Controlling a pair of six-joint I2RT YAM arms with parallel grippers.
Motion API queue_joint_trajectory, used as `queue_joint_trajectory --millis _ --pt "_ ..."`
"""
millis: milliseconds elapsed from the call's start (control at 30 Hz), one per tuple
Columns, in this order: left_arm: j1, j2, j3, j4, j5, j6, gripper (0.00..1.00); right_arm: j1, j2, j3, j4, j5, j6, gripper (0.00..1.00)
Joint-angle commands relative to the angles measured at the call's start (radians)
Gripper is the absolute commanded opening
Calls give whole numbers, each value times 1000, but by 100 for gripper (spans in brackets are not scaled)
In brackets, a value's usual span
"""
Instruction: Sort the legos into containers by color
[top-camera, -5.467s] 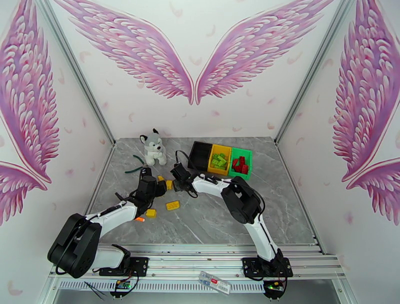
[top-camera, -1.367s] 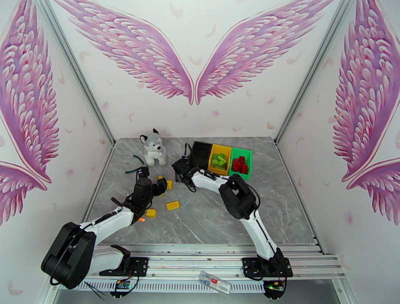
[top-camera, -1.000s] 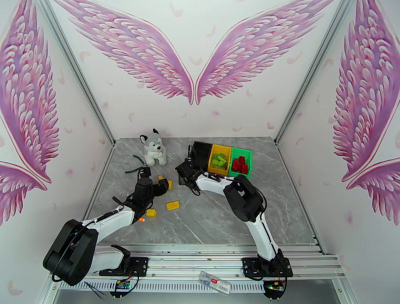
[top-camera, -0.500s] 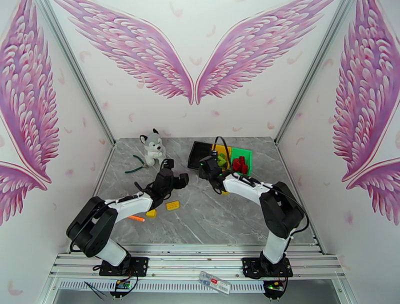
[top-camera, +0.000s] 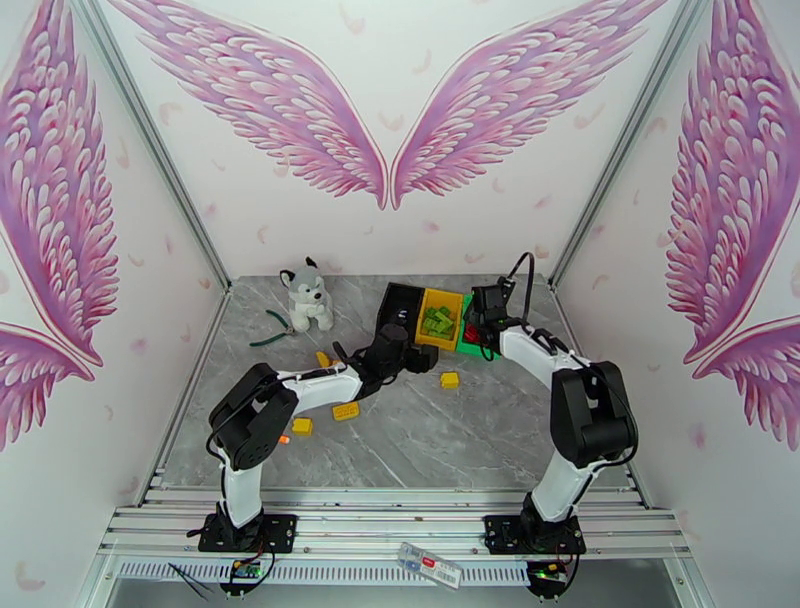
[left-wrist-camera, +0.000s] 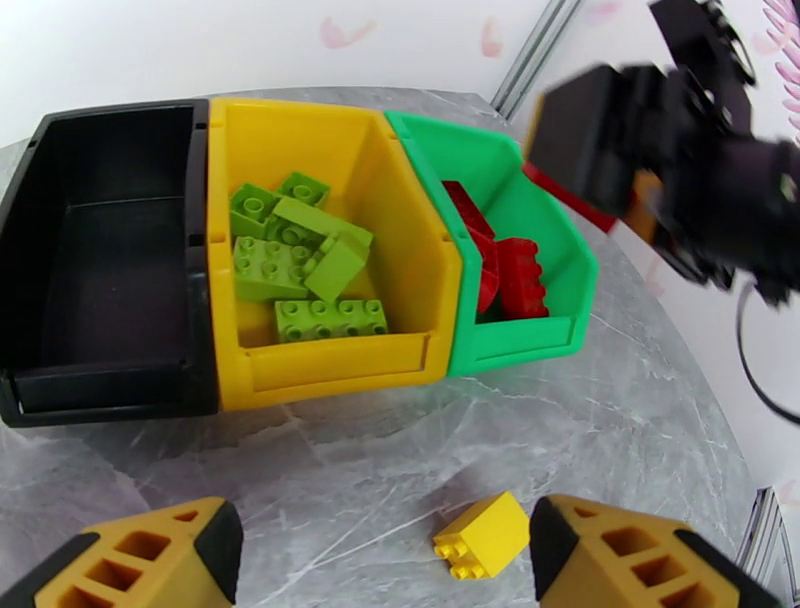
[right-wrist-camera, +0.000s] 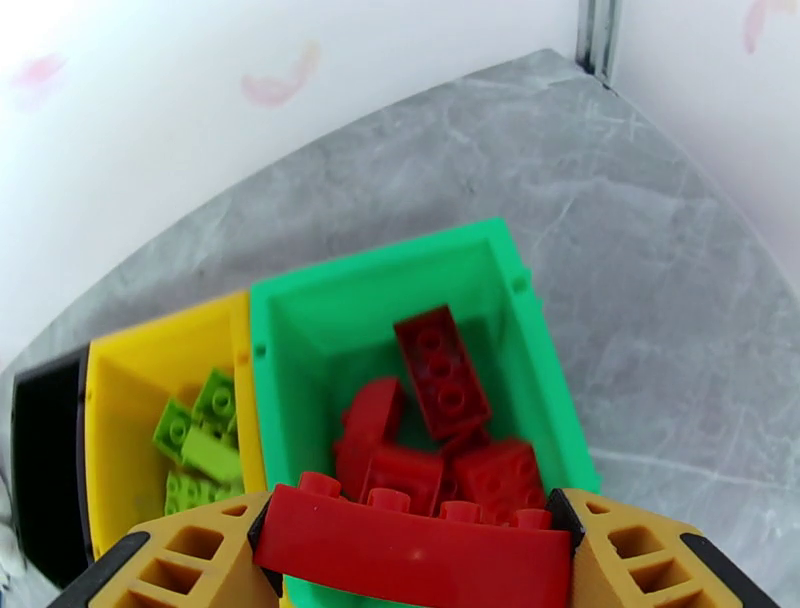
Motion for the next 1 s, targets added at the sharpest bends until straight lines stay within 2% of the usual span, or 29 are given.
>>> queue_joint_trajectory --millis 0,100,200,300,667,967 --pt "1 1 28 -42 2 22 81 -18 63 81 -44 -5 -1 62" --pt "3 -8 10 -42 -6 19 81 -28 101 134 -67 -4 -9 65" --pt "4 -20 -12 -38 -16 13 81 -33 115 163 -83 -4 -17 75" --pt "6 -37 -38 -27 -29 8 81 -31 99 152 -72 -18 -21 79" --pt "20 -120 -148 23 -99 -5 83 31 -105 -100 61 -98 -45 93" --pt "43 -188 -264 78 -135 -17 84 154 -239 -310 78 -171 -68 93"
